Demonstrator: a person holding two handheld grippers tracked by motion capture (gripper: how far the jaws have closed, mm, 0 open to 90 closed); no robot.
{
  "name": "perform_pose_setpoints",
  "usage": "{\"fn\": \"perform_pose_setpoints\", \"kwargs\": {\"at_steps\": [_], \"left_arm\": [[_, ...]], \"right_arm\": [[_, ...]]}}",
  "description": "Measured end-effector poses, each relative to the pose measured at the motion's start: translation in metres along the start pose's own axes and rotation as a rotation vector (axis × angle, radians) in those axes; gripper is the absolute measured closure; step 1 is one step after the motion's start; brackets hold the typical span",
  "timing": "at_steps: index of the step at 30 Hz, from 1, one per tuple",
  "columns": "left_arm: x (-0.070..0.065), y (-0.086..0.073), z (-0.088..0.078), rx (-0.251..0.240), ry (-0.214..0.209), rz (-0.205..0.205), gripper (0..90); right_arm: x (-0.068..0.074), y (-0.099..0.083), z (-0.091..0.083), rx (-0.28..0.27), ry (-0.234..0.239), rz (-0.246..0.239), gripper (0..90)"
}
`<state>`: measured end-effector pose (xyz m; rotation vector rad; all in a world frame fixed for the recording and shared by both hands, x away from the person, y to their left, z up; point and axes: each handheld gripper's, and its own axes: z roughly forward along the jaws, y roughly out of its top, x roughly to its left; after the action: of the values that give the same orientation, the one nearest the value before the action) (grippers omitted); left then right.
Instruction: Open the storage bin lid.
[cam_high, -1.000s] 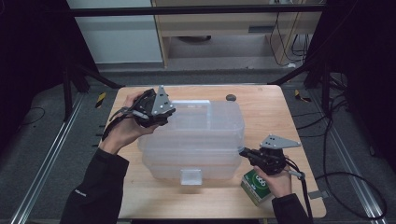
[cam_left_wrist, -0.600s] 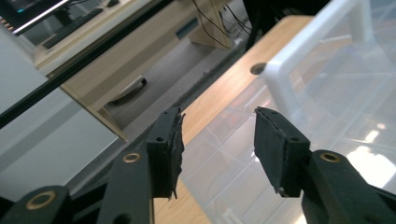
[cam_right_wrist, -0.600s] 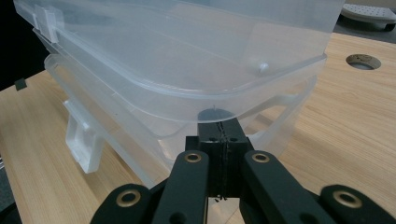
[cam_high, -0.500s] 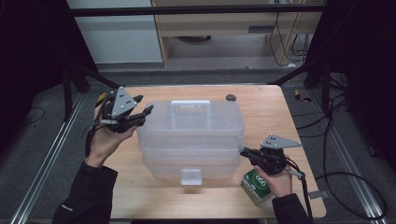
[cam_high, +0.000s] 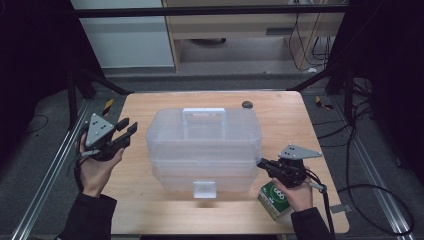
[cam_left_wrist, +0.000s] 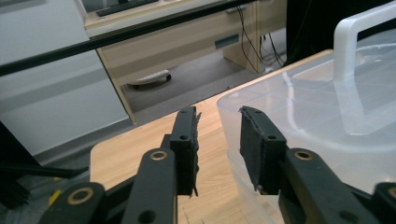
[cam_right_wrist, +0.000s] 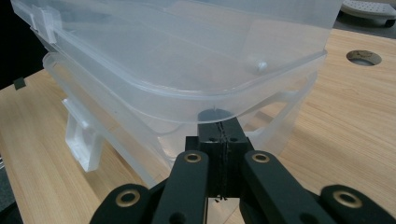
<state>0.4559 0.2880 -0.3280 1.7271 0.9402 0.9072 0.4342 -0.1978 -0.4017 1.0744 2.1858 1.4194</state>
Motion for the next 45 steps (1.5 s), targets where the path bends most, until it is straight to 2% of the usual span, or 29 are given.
{"fn": "perform_pose_setpoints", "kwargs": {"at_steps": [1,5,6,7,8,9,10,12,17,18,20,24,25,27,30,35,40,43,45], "left_arm": [[0.001,-0.006,-0.003,-0.002,-0.003,-0.022,72.5],[0.003,-0.023,-0.008,-0.002,0.006,-0.061,77.7],[0.004,-0.027,-0.008,-0.004,0.006,-0.082,78.9],[0.005,-0.038,-0.006,-0.013,-0.017,-0.13,81.7],[0.005,-0.038,-0.006,-0.013,-0.017,-0.13,81.9],[0.005,-0.041,-0.004,0.022,-0.019,-0.118,81.9],[0.005,-0.043,-0.002,0.036,-0.009,-0.111,81.8],[0.006,-0.05,-0.002,0.045,-0.025,-0.131,82.9],[0.005,-0.062,-0.003,0.08,-0.042,-0.126,85.2],[0.004,-0.067,-0.004,0.094,-0.064,-0.118,85.5],[0.002,-0.07,-0.005,0.102,-0.069,-0.116,87.0],[-0.002,-0.078,-0.001,0.146,-0.117,-0.095,89.2],[-0.005,-0.079,0.002,0.159,-0.146,-0.088,89.5],[-0.007,-0.079,0.003,0.164,-0.159,-0.077,89.5],[-0.012,-0.078,0.005,0.163,-0.213,-0.067,89.6],[-0.019,-0.076,0.006,0.163,-0.275,-0.057,89.6],[-0.026,-0.073,0.005,0.16,-0.302,-0.041,89.6],[-0.03,-0.07,0.005,0.143,-0.334,-0.044,89.6],[-0.031,-0.07,0.005,0.141,-0.334,-0.042,89.6]], "right_arm": [[0.0,0.0,0.0,-0.001,-0.002,0.001,90.0],[0.0,0.0,0.0,-0.001,0.0,0.002,90.0],[0.0,0.0,0.0,0.0,0.001,0.003,90.0],[0.0,0.0,0.0,-0.001,0.0,0.005,90.0],[0.0,0.0,0.0,-0.002,0.0,0.004,90.0],[0.0,0.0,0.0,-0.002,0.0,0.004,90.0],[0.0,0.0,0.0,-0.002,0.003,0.006,90.0],[0.0,0.0,0.0,-0.004,0.002,0.005,90.0],[0.0,0.0,0.0,-0.001,0.005,0.004,90.0],[0.0,0.0,0.0,-0.002,0.004,0.004,90.0],[0.0,0.0,0.0,0.0,0.006,0.005,90.0],[0.0,-0.001,0.001,-0.001,0.004,0.005,90.0],[0.0,-0.001,0.001,0.001,0.004,0.004,90.0],[0.0,-0.001,0.002,0.002,0.004,0.003,90.0],[0.0,-0.002,0.002,0.001,0.006,0.008,90.0],[0.0,-0.002,0.002,0.002,0.007,0.01,89.9],[0.0,-0.001,0.002,0.0,0.008,0.013,89.9],[0.0,0.0,0.002,0.0,0.001,0.009,90.0],[0.0,0.0,0.002,0.0,0.001,0.009,90.0]]}}
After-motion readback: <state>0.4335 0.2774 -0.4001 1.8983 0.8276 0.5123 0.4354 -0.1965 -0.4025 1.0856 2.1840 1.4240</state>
